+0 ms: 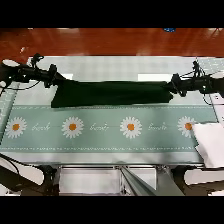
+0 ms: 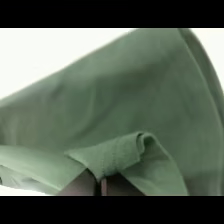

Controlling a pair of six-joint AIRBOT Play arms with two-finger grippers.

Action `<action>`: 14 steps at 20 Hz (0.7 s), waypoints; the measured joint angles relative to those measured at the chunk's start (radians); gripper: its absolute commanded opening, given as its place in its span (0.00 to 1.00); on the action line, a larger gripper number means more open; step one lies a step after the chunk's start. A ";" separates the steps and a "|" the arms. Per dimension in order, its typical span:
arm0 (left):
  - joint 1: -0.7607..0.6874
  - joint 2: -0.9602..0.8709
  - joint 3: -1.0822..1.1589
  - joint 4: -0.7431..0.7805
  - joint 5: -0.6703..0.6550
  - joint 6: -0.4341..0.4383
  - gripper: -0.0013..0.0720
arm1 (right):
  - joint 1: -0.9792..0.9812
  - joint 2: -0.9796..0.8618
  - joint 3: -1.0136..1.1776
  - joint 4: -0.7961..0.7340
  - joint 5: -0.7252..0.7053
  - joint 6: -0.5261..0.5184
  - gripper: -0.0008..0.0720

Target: Fold the shirts.

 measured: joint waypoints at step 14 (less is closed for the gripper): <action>0.101 0.034 0.154 0.180 -0.204 -0.087 0.71 | -0.200 -0.004 0.076 0.188 0.019 -0.018 0.56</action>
